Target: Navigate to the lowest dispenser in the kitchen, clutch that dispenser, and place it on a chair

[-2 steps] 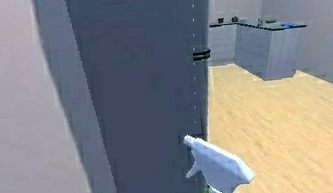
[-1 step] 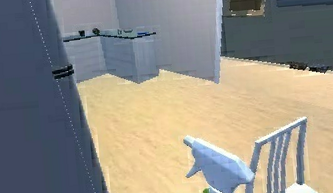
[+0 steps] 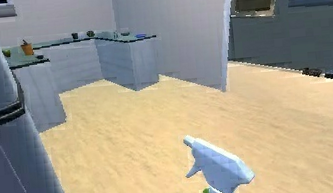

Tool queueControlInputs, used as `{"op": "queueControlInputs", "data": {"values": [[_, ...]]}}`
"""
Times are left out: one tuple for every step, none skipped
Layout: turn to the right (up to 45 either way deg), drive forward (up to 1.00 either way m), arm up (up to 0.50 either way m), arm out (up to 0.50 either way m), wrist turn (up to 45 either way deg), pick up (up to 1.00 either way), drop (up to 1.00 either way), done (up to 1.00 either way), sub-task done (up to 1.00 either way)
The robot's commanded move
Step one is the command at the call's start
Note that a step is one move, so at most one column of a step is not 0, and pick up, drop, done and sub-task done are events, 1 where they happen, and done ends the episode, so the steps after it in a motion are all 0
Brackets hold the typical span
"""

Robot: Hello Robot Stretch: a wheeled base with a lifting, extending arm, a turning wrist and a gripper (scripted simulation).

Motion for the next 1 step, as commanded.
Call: {"op": "queueControlInputs", "data": {"values": [[36.0, 0.00, 0.00, 0.00, 0.0, 0.00, 0.00, 0.00, 0.00]]}}
